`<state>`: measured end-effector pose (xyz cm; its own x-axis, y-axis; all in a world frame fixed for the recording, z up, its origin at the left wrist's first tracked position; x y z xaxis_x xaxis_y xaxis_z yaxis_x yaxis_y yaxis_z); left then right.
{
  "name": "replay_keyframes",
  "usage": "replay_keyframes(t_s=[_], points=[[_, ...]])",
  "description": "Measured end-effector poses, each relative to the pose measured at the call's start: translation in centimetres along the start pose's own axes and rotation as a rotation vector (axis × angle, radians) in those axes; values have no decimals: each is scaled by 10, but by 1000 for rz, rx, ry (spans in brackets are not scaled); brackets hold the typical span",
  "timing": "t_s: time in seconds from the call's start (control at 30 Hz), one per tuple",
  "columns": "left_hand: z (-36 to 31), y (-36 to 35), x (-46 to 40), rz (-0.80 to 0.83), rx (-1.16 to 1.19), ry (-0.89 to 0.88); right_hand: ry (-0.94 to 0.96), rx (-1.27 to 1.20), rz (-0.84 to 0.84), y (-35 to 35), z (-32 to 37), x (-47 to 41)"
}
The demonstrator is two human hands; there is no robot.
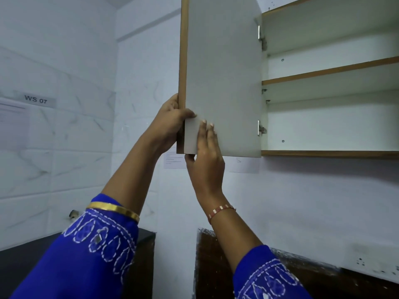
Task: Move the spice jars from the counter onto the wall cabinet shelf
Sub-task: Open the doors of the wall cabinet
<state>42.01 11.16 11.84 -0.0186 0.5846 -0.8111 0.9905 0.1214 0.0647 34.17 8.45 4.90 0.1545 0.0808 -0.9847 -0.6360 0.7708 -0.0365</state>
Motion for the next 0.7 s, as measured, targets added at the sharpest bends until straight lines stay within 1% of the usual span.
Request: replay_keyframes(t_s=[0.13,0.27,0.33,0.43,0.5,0.53,0.6,0.7], points=[[-1,-2,2,-10,-15,-18,23,26,-16,-1,-3,2],[-3,-5,7,-97,-119,-57,81,35,43,5,-6,2],[-8,-9,13,-176,-243,-162,135,49,78,12,-10,3],[-19,-21,31,-390,-474,-351,250,115,110,29,-25,4],[-29,-36,44,-490,-573,-481,286,171,124,44,-42,2],[-34,-46,48,-503,-610,-528,279,192,132,54,-53,-1],[-45,-73,53,-481,-640,-601,243,212,138,75,-78,-8],[-61,-124,56,-430,-612,-653,192,235,162,111,-116,-18]])
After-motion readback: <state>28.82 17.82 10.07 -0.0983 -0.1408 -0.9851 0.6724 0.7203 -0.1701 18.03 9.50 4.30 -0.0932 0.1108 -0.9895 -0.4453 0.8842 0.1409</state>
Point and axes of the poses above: each hand's wrist, its own x-axis away from the middle knuckle, its own y-axis out of the back of the hand, z = x × y, the point moved 7 cm from there along -x, towards the middle knuckle, and after that the axes turned 4 degrees about -y, right-handed, at the moved point
